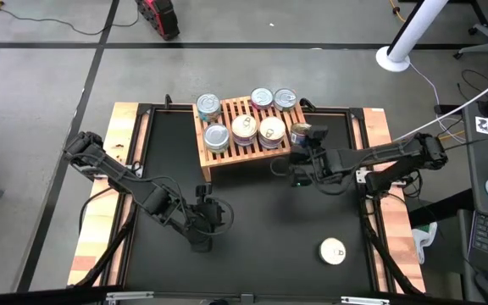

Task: Stack canned seafood by type on shelf
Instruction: Put the blue tuna can on the shelf

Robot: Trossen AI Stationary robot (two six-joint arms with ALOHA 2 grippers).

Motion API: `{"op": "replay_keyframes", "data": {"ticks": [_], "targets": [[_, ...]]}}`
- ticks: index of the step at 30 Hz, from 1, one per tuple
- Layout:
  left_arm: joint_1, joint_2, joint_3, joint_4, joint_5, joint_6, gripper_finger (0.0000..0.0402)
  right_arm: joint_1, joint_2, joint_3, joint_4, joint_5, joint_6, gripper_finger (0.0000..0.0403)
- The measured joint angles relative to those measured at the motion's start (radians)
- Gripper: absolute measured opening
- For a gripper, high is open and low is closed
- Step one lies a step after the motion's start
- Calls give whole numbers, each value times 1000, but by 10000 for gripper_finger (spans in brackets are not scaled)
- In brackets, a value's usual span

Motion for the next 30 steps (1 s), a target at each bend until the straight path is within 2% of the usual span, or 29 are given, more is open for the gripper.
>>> {"op": "replay_keyframes", "data": {"ticks": [4,9,13,30], "targets": [[0,0,0,0,0,0,155,-37,0,0,79,-8,-113,197],[0,0,0,0,0,0,155,-73,0,1,149,-80,-221,207],[0,0,0,0,0,-1,155,-99,1,0,177,-134,-228,218],[0,1,0,0,0,-2,155,-189,1,0,189,-137,-231,226]]}}
